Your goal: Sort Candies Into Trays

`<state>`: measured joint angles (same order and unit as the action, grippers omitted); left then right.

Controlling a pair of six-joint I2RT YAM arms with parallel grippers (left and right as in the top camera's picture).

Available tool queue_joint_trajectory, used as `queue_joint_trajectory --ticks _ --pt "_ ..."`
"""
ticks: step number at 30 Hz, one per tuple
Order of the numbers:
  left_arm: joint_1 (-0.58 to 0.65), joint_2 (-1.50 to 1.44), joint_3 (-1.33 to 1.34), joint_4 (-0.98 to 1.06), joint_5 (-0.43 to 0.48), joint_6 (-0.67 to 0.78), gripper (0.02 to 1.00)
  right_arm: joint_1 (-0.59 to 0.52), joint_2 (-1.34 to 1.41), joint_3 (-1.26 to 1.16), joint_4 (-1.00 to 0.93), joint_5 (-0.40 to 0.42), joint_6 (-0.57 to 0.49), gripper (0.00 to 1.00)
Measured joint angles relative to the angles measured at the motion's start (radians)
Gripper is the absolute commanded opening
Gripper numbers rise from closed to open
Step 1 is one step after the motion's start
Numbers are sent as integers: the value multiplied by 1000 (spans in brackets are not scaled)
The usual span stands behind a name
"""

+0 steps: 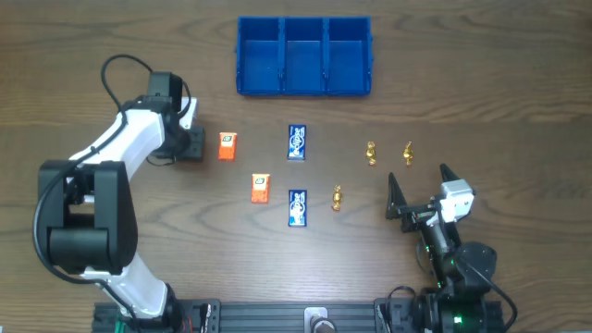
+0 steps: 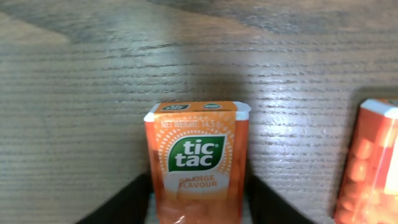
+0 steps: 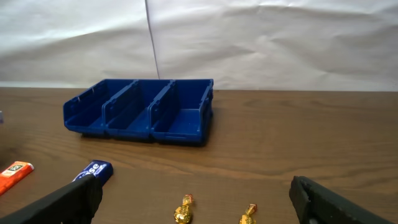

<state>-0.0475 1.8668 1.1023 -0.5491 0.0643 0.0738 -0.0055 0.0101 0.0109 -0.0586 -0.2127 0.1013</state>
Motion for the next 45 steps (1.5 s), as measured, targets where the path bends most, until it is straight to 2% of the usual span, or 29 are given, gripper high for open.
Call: queue_joint_trajectory --ticks 5,14,17,26,31,35,39,41,43,45 --pt "0 0 2 0 0 -9 268 0 0 0 0 0 0 1000" --pt "-10 0 65 -66 -5 -72 231 0 0 0 0 0 0 1000" --pt "-50 -4 191 -137 -25 -112 229 0 0 0 0 0 0 1000" --pt "-307 50 849 -270 -138 -242 242 0 0 0 0 0 0 1000" --pt "-336 198 1064 -327 -146 -302 242 0 0 0 0 0 0 1000" --pt "-332 331 1083 -330 -145 -331 242 0 0 0 0 0 0 1000" --pt "-330 421 1083 -328 -144 -340 272 0 0 0 0 0 0 1000" --pt "-330 434 1083 -324 -141 -341 321 0 0 0 0 0 0 1000" --pt "-330 434 1083 -320 -140 -341 421 0 0 0 0 0 0 1000" --pt "-330 432 1083 -314 -138 -340 575 0 0 0 0 0 0 998"
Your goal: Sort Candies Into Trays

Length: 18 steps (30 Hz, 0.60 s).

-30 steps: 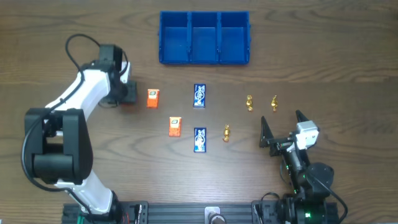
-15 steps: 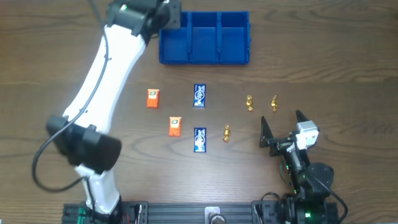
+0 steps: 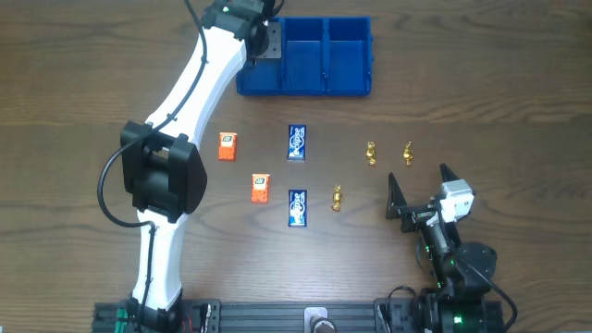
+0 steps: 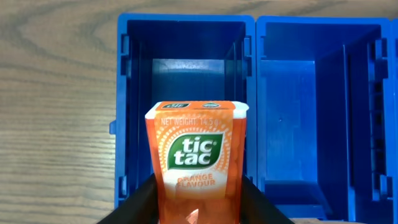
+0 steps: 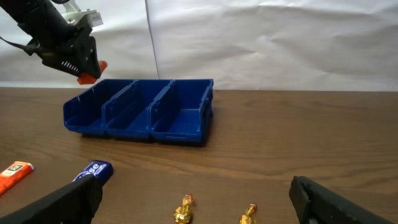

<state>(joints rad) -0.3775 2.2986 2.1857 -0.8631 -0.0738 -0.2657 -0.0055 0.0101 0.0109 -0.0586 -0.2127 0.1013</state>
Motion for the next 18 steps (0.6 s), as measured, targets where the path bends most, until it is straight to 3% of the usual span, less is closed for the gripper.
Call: queue_joint_trajectory --ticks 2,4,13,18 --pt "1 0 0 6 4 -11 715 0 0 0 0 0 0 1000" --pt "3 0 0 8 7 -8 783 0 0 0 0 0 0 1000" --pt "9 -118 -129 37 -8 -11 855 0 0 0 0 0 0 1000" --pt "6 -531 -560 142 -14 -11 884 0 0 0 0 0 0 1000"
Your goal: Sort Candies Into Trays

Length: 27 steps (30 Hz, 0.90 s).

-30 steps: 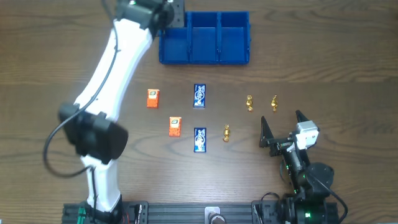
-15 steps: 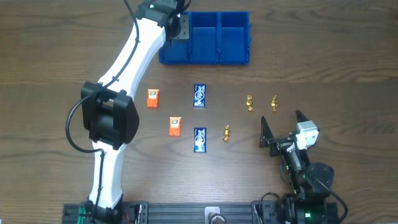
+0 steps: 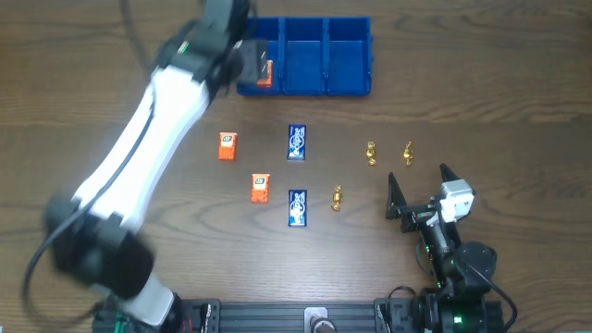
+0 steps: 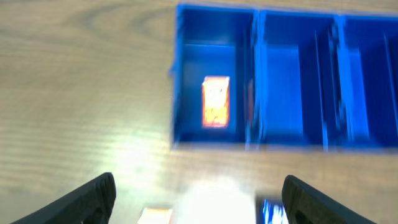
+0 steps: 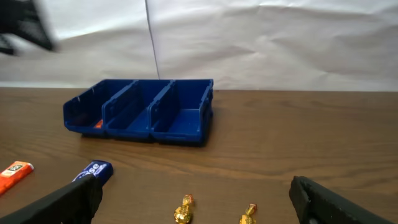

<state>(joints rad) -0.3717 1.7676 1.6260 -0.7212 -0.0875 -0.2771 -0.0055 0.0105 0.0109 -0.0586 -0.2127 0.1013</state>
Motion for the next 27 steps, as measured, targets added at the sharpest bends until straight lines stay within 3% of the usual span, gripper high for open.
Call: queue_joint_trajectory --ticks 4,11,27 --pt "-5 -190 -273 93 -5 0 864 0 0 0 0 0 0 1000" --pt "-6 -74 -581 225 5 0 844 0 0 0 0 0 0 1000" --pt "-2 58 -597 303 38 2 763 0 0 0 0 0 0 1000"
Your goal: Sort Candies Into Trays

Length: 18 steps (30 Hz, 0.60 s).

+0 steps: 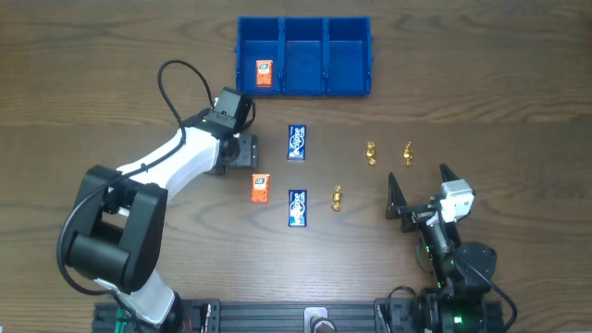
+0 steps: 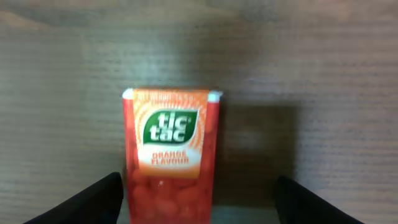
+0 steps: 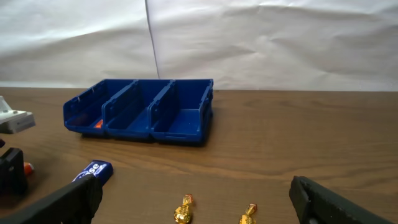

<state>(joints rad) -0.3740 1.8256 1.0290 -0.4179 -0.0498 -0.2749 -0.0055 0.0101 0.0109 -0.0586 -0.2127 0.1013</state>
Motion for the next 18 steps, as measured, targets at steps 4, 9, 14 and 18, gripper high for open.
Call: queue_joint_trajectory --ticks 4,9,14,18 --pt "18 0 0 6 18 10 752 0 0 0 0 0 0 1000" --pt "42 0 0 8 31 23 568 0 0 0 0 0 0 1000" --pt "48 0 0 8 44 38 421 0 0 0 0 0 0 1000" --pt "49 0 0 11 46 37 340 0 0 0 0 0 0 1000"
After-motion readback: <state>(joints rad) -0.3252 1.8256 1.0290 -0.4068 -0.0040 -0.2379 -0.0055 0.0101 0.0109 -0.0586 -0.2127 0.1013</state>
